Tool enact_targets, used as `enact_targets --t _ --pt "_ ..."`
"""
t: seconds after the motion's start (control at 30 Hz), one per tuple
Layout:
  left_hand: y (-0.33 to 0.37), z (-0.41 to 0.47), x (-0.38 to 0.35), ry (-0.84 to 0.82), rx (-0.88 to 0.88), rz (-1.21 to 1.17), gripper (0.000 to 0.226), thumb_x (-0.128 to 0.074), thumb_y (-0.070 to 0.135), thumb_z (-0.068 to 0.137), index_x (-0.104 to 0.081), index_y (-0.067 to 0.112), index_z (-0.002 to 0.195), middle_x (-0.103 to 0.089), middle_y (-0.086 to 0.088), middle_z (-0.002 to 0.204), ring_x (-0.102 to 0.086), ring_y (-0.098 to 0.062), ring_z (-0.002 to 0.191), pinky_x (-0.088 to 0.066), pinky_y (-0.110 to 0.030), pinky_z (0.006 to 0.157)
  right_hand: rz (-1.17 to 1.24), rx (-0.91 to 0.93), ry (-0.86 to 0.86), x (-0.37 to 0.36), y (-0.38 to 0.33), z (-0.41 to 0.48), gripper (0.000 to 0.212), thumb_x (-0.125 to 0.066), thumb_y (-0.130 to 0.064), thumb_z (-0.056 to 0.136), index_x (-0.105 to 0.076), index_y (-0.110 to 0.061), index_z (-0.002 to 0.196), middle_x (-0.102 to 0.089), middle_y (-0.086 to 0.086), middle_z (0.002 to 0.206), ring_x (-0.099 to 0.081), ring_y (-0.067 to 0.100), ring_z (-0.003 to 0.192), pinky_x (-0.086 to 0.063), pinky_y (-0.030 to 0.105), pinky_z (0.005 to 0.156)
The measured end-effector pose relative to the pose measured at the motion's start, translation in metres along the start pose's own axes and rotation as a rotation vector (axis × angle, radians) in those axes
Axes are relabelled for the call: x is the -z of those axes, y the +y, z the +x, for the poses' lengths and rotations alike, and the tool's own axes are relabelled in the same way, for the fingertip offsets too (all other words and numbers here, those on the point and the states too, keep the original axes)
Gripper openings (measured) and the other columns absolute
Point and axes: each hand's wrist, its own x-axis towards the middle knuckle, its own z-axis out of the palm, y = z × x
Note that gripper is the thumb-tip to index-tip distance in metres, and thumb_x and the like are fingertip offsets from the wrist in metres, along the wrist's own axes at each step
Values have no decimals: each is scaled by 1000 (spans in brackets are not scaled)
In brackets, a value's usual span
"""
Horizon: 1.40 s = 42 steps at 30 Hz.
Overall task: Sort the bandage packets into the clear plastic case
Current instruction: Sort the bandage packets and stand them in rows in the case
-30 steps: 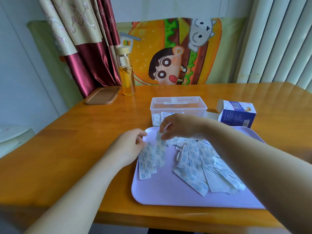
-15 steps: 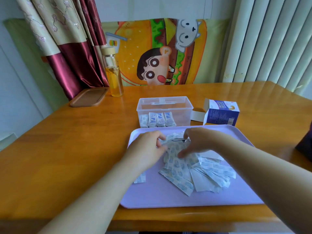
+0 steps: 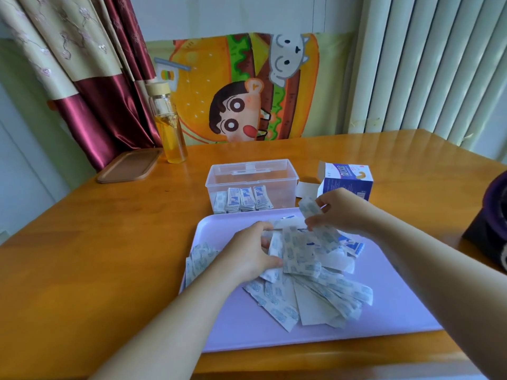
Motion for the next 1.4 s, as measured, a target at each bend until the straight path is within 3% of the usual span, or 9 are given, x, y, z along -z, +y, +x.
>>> enact_targets --t 0.23,0.37,0.43,0.57,0.77,1.0,1.13,1.2,1.4 --pt "-9 4 29 44 70 -92 68 -75 24 80 -40 25 137 -61 4 85 -56 -9 64 -42 -20 60 -20 -51 -68 7 5 2 29 -68 -37 82 -64 -8 79 -59 1 67 -48 15 57 -30 21 48" --pt "-14 7 34 75 90 -190 57 -72 19 82 -46 20 133 -67 -1 97 -67 -15 79 -47 -22 65 373 -80 -193 -3 -2 3 27 -73 -25 80 -65 -2 91 -70 19 98 -67 32 95 -55 41 83" --pt "-10 7 31 42 107 -495 41 -64 10 89 -53 13 128 -70 -8 102 -69 -20 84 -53 -27 67 634 -76 -226 -13 -12 2 26 -74 -14 79 -63 2 97 -65 27 108 -61 39 106 -48 53 94" --pt "5 1 26 -67 124 -1034 24 -42 8 99 -60 3 112 -69 -18 106 -70 -29 89 -57 -43 75 757 18 -162 -37 -38 4 32 -79 -20 74 -65 0 95 -70 19 95 -68 32 89 -55 43 82" --pt "6 -4 32 -180 98 -1226 37 -40 34 99 -59 8 117 -67 -9 85 -67 -18 72 -60 -34 67 744 90 -87 -45 -56 8 44 -81 -31 70 -62 4 87 -62 9 79 -59 17 71 -47 33 69" --pt "-2 -7 43 -149 79 -1226 29 -55 13 85 -62 9 112 -70 -5 81 -65 -11 62 -58 -27 61 594 177 -38 -41 -67 15 60 -53 -58 84 -61 1 90 -52 14 73 -55 11 65 -39 27 65" --pt "-14 -5 59 17 125 -1316 26 -43 2 95 -59 10 114 -68 -3 78 -69 -13 65 -58 -32 63 -11 395 -106 -46 -54 36 26 -51 -27 94 -65 -12 111 -65 6 112 -62 25 95 -50 36 84" --pt "-20 -5 65 76 154 -1329 27 -41 3 96 -59 13 113 -68 -3 82 -69 -13 67 -57 -33 67 -345 423 -299 -57 -47 39 40 -55 -18 89 -55 -22 128 -55 1 131 -51 21 117 -43 35 98" --pt "-22 -6 67 169 259 -1431 17 -37 14 100 -54 14 104 -63 1 86 -60 -12 80 -44 -32 81 -583 469 -266 -50 -43 37 27 -55 -26 92 -65 -24 117 -64 -4 116 -52 16 111 -49 34 88"
